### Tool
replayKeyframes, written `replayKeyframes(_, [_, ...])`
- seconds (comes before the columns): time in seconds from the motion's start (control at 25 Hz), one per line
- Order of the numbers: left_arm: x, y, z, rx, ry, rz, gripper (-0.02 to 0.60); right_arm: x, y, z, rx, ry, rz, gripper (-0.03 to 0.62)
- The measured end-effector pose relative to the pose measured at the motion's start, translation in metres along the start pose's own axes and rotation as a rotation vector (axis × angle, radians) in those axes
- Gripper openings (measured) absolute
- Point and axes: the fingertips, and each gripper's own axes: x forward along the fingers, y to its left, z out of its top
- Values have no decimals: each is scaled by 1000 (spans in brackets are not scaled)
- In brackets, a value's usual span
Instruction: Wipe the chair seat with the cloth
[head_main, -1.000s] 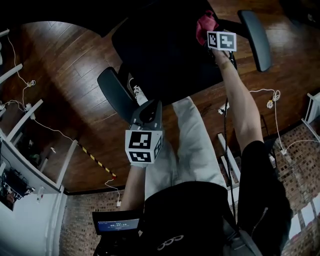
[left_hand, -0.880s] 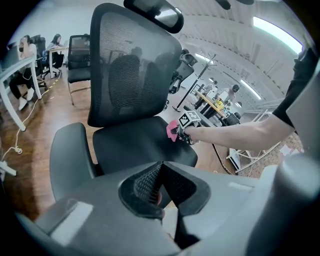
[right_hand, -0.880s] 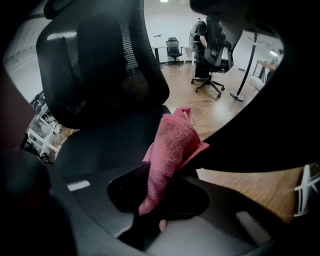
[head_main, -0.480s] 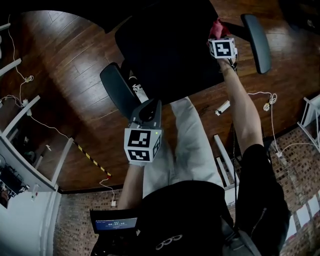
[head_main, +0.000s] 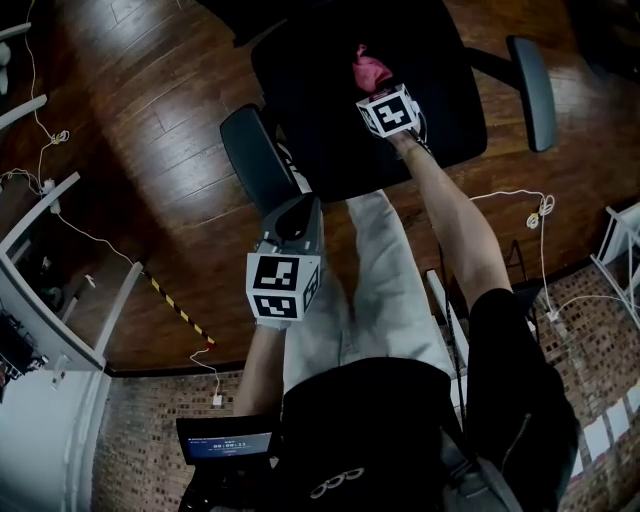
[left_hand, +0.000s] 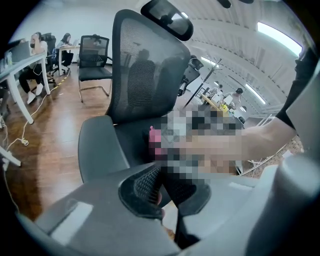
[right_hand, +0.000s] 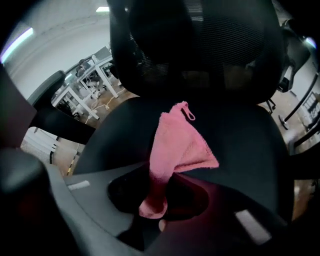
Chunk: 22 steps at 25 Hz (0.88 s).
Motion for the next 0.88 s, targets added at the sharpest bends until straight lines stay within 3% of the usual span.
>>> replayKeyframes(0.12, [-2,4,-5,-8,0,4,-6,7,51,10,22,-32,113,75])
replayKeyframes(0.32, [-6,10,-11,-19,0,7,-6,12,124,24,-40,-70,257,75])
replayKeyframes(0.56, [-4,5,-17,-7,17,5,-6,2,214,25,-56,-74,598,75])
replayKeyframes(0.68, [0,1,-15,4,22,7,-6,9,220,16,-53,-65,623,75])
replayKeyframes(0.88, [4,-9,-20,18,35,9,-6,5,180,11,98,-103,605,75])
